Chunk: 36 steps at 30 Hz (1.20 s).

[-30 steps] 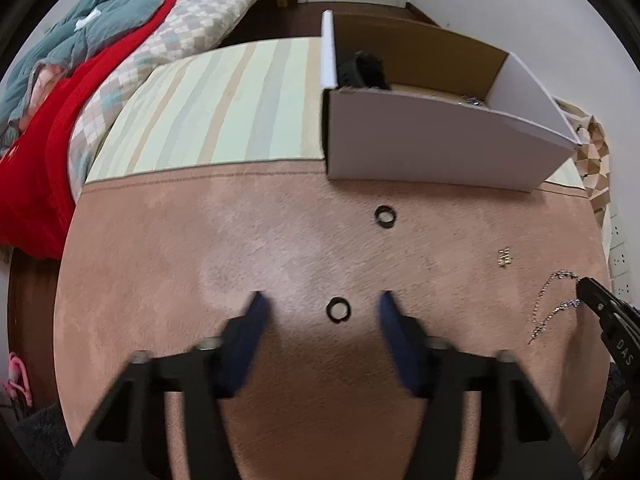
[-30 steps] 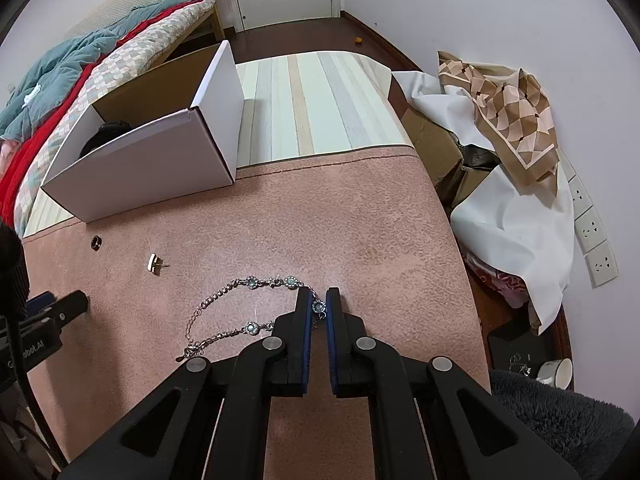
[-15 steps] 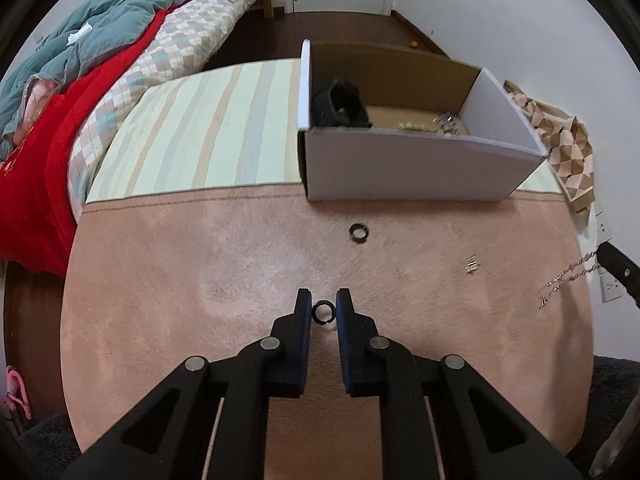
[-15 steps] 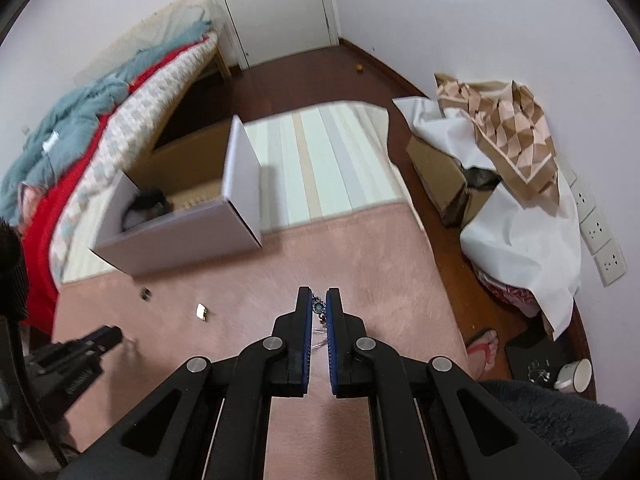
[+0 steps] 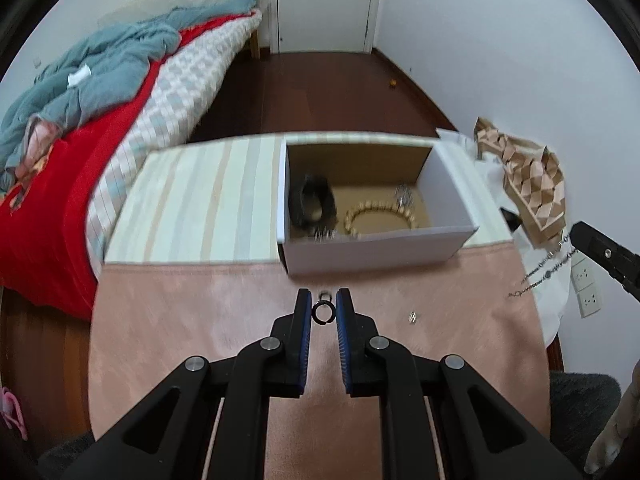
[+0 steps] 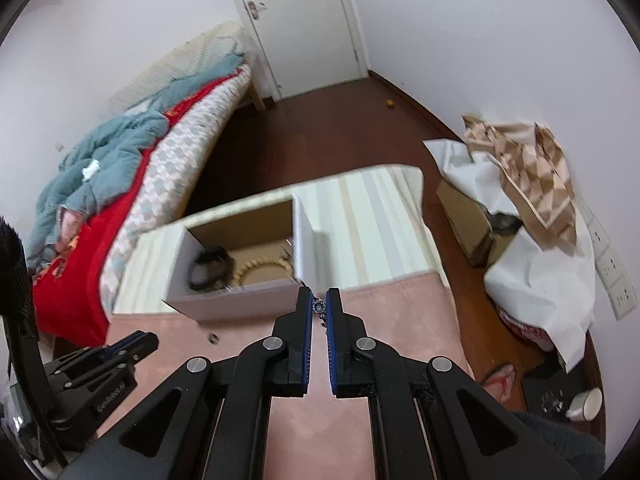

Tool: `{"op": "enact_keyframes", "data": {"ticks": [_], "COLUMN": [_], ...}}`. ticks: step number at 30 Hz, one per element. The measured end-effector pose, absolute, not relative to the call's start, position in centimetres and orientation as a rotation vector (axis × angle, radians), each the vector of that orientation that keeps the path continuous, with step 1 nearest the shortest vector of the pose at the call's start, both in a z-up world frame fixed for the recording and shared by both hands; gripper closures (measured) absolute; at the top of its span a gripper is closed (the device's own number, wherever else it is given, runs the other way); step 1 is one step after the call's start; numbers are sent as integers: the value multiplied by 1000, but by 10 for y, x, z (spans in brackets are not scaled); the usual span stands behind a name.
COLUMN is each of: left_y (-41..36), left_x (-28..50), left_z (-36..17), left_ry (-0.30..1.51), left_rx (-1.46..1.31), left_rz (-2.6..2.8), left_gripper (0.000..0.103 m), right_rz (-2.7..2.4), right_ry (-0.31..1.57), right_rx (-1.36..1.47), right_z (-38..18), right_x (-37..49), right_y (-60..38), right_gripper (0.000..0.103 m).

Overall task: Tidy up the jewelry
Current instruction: 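Carry the ring and gem bracelet over the white box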

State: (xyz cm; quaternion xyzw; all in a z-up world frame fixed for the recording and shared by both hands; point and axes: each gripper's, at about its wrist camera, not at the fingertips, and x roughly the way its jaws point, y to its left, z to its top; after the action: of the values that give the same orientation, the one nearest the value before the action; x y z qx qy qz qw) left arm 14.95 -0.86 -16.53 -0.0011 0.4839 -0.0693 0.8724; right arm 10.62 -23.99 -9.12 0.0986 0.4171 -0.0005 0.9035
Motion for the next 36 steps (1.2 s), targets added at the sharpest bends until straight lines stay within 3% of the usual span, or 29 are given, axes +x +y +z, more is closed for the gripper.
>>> {"op": "enact_keyframes", "data": {"ticks": [14, 24, 32, 33, 35, 36], "left_y": [-7, -5, -3, -1, 3, 6], "left_x": [211, 261, 285, 287, 289, 289], "left_z": [-134, -196, -204, -200, -189, -183], "left_ry": [920, 1091, 1148, 1142, 1109, 1086], "left_rx": [-11, -69, -195, -218, -234, -230], "left_rz": [-137, -175, -250, -257, -249, -231], "left_gripper": [93, 93, 91, 88, 68, 41], "right_rz": [158, 208, 262, 257, 233, 218], "right_ry": [777, 974, 1104, 1116, 1120, 1113], "right_rx": [159, 174, 246, 255, 244, 224], "right_z": [-30, -100, -138, -140, -140, -139], "right_x": [192, 271, 309, 310, 307, 303], "right_y": [-196, -190, -190, -191, -195, -195], "right_gripper": [96, 96, 95, 95, 90, 85]}}
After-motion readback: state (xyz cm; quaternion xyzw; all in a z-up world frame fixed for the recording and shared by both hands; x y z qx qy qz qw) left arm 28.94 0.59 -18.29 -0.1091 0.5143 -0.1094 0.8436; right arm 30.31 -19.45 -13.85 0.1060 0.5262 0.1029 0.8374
